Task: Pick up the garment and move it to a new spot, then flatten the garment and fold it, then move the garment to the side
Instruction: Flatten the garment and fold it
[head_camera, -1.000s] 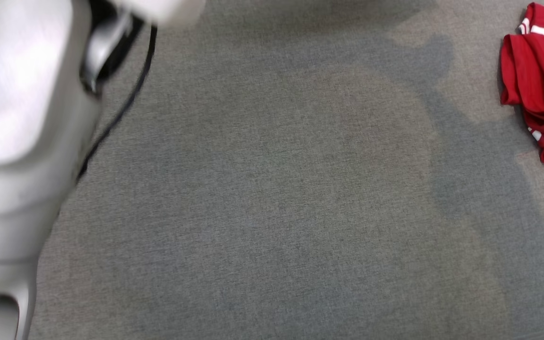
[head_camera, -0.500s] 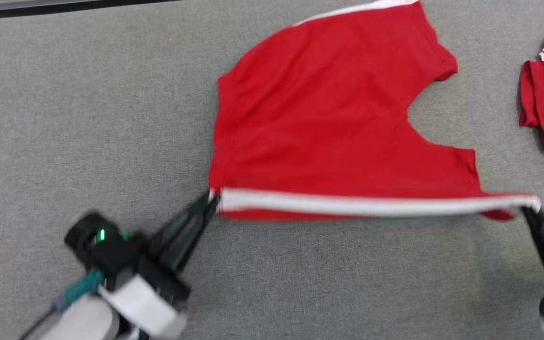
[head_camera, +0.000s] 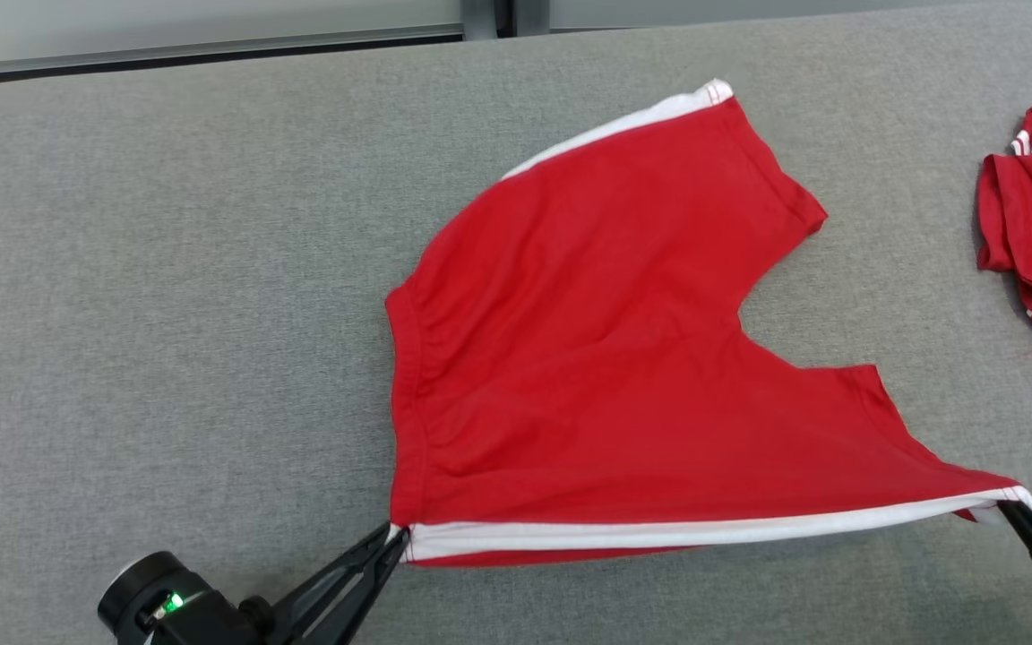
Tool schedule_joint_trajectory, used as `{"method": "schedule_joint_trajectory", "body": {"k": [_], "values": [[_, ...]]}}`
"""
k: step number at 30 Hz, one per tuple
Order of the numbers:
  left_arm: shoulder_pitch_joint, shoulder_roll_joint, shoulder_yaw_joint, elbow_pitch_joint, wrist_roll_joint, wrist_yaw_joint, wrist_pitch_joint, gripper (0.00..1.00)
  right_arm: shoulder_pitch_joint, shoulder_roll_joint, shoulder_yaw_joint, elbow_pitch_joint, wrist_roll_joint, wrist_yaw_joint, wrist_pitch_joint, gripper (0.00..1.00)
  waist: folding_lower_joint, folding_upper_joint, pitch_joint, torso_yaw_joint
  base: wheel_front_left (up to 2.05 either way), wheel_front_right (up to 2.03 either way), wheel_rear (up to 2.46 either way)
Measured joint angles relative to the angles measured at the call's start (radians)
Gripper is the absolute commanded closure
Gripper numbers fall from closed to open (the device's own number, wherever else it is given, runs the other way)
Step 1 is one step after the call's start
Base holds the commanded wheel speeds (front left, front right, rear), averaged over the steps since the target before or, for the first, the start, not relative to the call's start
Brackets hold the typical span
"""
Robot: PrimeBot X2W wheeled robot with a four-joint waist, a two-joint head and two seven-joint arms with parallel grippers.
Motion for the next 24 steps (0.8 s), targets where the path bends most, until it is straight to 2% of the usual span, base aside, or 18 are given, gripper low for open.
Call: {"method": "schedule_joint_trajectory", "body": {"k": [4,8,12,14,19,24], "values": [[0.016,0.007,-0.001,-0.056,-0.02,0.014,0.032,1.0,0.006,0.0,-0.046,-0.03,-0.004,0.0,0.04,1.0,0.0,0.0,-0.01,0.015,0.0,0.0,0.0],[-0.024,-0.035,-0.01,-0.064,-0.062,0.005,0.078,1.0,-0.064,0.002,-0.055,-0.032,-0.014,0.0,0.106,1.0,0.0,0.0,-0.014,0.031,0.0,0.0,0.0],[-0.121,-0.105,-0.013,-0.045,-0.135,-0.029,0.141,1.0,-0.183,-0.009,-0.047,-0.011,0.003,0.0,0.188,1.0,0.0,0.0,-0.003,0.051,0.0,0.0,0.0],[-0.192,-0.14,0.0,-0.023,-0.208,-0.045,0.204,1.0,-0.276,-0.027,-0.051,0.018,0.039,0.0,0.241,1.0,0.0,0.0,0.016,0.065,0.0,0.0,0.0],[-0.301,-0.168,0.051,0.008,-0.33,-0.055,0.293,1.0,-0.445,-0.075,-0.057,0.076,0.108,0.0,0.307,1.0,0.0,0.0,0.061,0.085,0.0,0.0,0.0],[-0.393,-0.195,0.101,0.056,-0.406,-0.046,0.341,1.0,-0.636,-0.101,0.003,0.128,0.155,0.0,0.366,1.0,0.0,0.0,0.121,0.099,0.0,0.0,0.0]]}}
